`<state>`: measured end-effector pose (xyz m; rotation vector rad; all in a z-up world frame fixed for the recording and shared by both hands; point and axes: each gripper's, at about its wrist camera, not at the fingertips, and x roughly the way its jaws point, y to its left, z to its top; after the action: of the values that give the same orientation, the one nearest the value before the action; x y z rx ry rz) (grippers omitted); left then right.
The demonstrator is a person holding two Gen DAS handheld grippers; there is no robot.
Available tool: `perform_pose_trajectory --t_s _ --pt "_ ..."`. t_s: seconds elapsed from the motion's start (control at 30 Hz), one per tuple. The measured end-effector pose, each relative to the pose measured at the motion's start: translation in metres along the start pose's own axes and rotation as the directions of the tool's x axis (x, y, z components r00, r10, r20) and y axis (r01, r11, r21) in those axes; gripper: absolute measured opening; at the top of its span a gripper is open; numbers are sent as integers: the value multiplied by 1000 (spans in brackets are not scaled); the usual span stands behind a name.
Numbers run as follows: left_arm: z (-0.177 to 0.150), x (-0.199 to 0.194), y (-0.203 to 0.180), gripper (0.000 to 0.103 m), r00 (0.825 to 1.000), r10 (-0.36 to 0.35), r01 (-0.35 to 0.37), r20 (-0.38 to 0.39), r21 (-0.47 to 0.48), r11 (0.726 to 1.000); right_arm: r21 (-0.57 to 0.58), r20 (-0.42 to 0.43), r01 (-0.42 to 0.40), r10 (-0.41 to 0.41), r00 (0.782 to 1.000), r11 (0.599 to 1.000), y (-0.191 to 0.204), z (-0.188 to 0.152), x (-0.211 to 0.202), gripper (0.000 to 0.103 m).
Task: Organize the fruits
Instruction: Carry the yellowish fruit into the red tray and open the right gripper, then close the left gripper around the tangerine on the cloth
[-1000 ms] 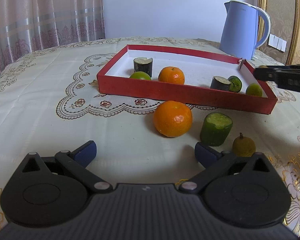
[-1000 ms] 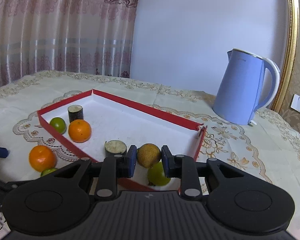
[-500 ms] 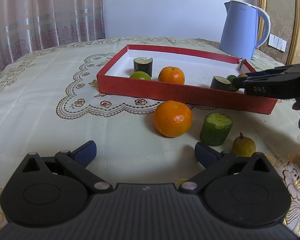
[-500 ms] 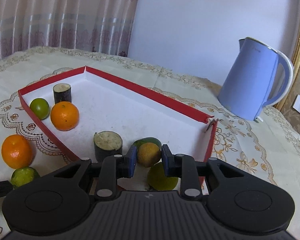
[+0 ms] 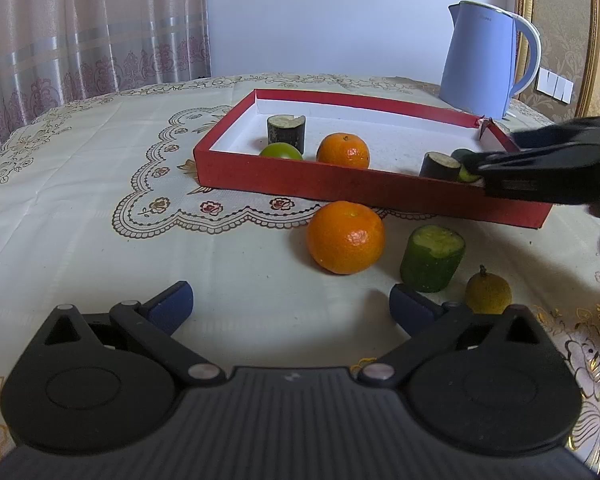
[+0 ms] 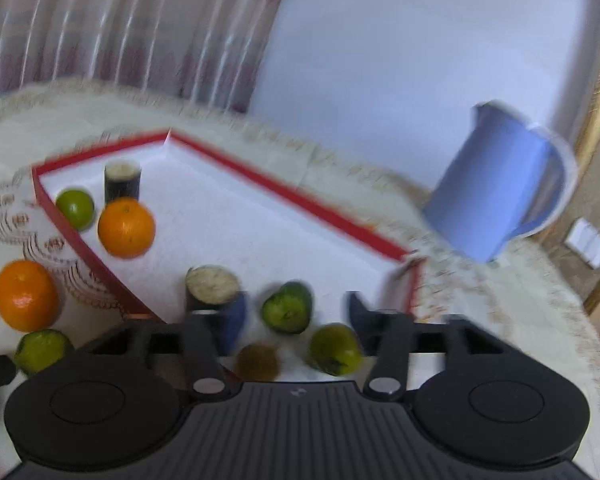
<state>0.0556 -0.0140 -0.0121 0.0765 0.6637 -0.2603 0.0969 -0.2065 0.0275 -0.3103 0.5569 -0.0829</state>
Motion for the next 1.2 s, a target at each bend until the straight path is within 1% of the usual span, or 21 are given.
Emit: perform_pose_trajectory --t_s 0.03,0.07,0.13,0.2,0.27,0.3,0.37,0.47,0.63,0.7,0.73,0.8,0.9,0.93,1.07,1.13,1.2 --pt "0 0 0 103 1000 0 0 0 0 1000 13 42 5 -6 999 1000 -3 -5 -14 86" --pt "0 0 0 103 1000 -1 1 0 -1 1000 20 74 1 -3 997 1000 -4 -10 -26 86" --pt "0 0 0 103 1000 0 0 0 0 1000 15 107 -12 10 994 1000 -6 -22 -49 86" --pt "0 0 1 103 1000 -1 1 1 -1 1000 21 116 -47 44 992 999 -7 -37 -66 86" --pt "0 0 0 103 1000 -5 5 2 -3 1000 28 94 -92 89 992 995 -8 -51 -75 86" --pt "-1 0 0 103 1000 -5 5 3 -5 1000 32 84 -101 98 992 994 -7 -56 -77 86" --pt "-1 0 -2 103 1000 14 -14 6 1 1000 39 74 -114 111 991 993 -6 -66 -78 86" --pt "-2 0 -2 103 1000 23 -23 8 -4 1000 65 42 -135 133 990 989 -9 -71 -70 86" --pt "2 -1 -1 103 999 50 -50 8 -27 998 140 -24 -227 233 972 964 -20 -71 -52 86" --pt "5 0 0 103 999 47 -47 -1 -38 998 177 -52 -241 253 966 954 -25 -71 -45 86" --pt "7 1 1 103 999 37 -37 -4 -47 998 195 -55 -252 267 962 948 -28 -73 -45 86" --pt "10 3 0 103 999 40 -41 -8 -48 998 222 -62 -265 285 957 938 -31 -74 -42 87" --pt "13 9 -4 103 998 67 -68 -12 -33 997 213 -67 -261 280 958 942 -29 -75 -43 89" --pt "15 9 -5 103 998 63 -63 -11 -33 997 210 -71 -256 276 959 944 -28 -74 -43 91" --pt "19 12 -10 103 997 78 -78 7 -15 997 217 -77 -253 275 958 943 -30 -75 -42 92" --pt "21 14 -11 103 997 77 -77 5 -19 997 215 -81 -248 271 959 945 -29 -74 -41 95" --pt "22 15 -11 103 997 74 -74 5 -30 997 215 -84 -243 266 960 946 -29 -74 -41 96"
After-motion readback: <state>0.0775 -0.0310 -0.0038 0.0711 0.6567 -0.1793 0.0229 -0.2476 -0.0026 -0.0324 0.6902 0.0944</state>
